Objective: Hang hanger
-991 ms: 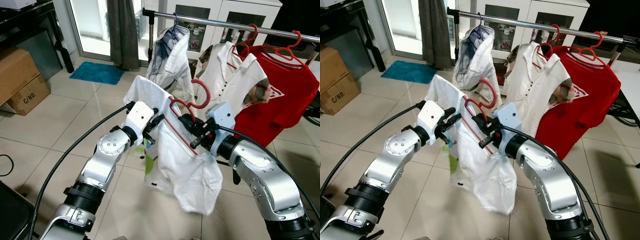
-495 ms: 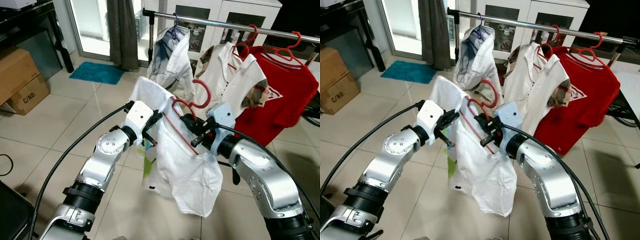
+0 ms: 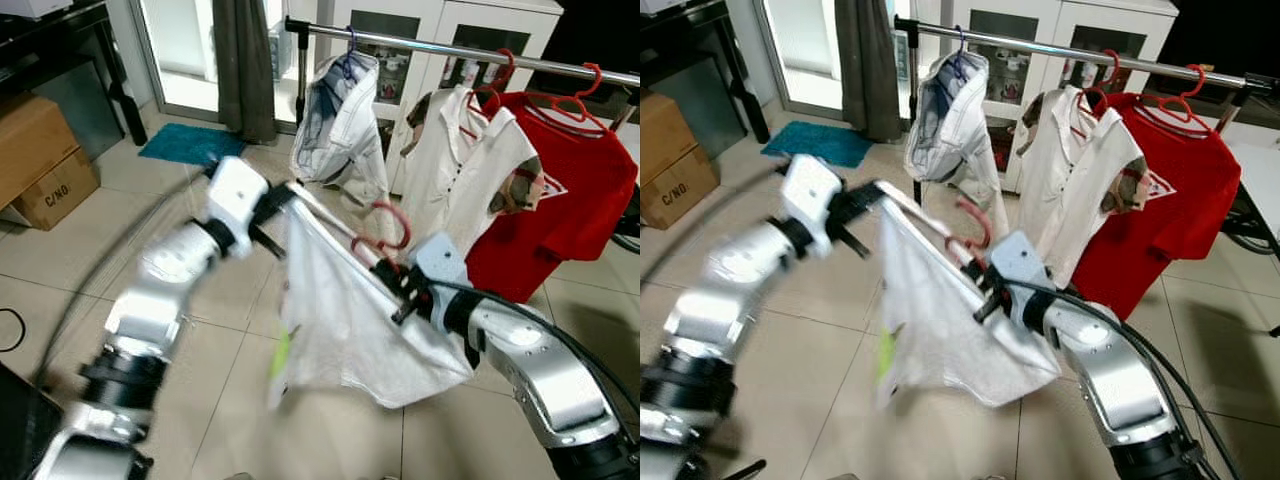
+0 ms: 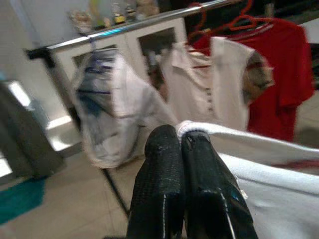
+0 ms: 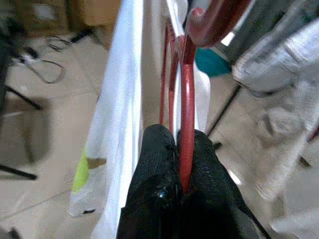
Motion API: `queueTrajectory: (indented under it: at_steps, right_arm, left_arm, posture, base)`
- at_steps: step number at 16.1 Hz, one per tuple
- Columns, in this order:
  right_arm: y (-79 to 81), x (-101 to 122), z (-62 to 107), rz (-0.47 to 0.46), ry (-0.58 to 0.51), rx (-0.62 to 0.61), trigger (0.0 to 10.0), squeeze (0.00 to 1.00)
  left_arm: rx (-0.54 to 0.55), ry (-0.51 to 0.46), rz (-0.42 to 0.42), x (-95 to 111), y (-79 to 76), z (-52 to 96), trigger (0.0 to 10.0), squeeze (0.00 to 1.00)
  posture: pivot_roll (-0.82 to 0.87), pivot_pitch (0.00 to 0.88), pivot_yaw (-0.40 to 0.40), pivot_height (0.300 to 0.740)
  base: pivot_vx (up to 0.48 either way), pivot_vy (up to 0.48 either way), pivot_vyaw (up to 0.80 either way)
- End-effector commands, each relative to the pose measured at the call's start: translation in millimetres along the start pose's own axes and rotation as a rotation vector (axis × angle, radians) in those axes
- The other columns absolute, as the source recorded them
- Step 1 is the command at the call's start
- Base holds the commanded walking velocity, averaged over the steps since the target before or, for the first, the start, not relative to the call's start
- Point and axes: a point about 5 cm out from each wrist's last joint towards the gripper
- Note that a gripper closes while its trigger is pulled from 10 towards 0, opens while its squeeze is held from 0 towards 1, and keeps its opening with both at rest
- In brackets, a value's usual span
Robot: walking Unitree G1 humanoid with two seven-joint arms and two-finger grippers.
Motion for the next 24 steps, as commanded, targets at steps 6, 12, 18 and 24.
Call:
queueTrajectory:
  at_steps: [6, 12, 18, 24]
  right_arm:
    - [13.4, 12, 29.6, -0.051, -0.151, 0.25, 0.0, 0.0]
    - [-4.8, 24, 15.5, -0.214, -0.256, 0.013, 0.0, 0.0]
    - [-42.9, 18, -1.0, -0.47, -0.332, -0.447, 0.0, 0.0]
    - [-39.2, -23, 1.6, -0.344, -0.016, -0.572, 10.0, 0.0]
  left_arm:
    - [0.511, 0.154, -0.027, -14, 107.8, 35.4, 0.0, 0.0]
    - [0.187, 0.103, 0.103, -32, 42.4, -0.3, 0.0, 0.0]
    - [-0.336, 0.036, 0.176, -22, -69.7, 2.3, 0.0, 0.0]
    - [0.154, 0.111, 0.246, -43, -36.8, 33.7, 10.0, 0.0]
  posture:
    - [-0.08, 0.0, -0.046, 0.74]
    - [-0.09, 0.0, -0.036, 0.74]
    - [-0.08, 0.0, -0.026, 0.74]
    - [-0.08, 0.0, -0.058, 0.74]
  base:
    - [0.0, 0.0, 0.0]
    - [0.0, 0.0, 0.0]
    - [0.0, 0.0, 0.0]
    - [0.0, 0.0, -0.21]
Point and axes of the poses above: a point about 5 cm out from each wrist's last joint towards the gripper, its own z axis pointing back from the gripper into the wrist, its own x axis along the axis of the wrist's last joint, y = z × x, and after that the axes turned 1 degree about -z, right-handed
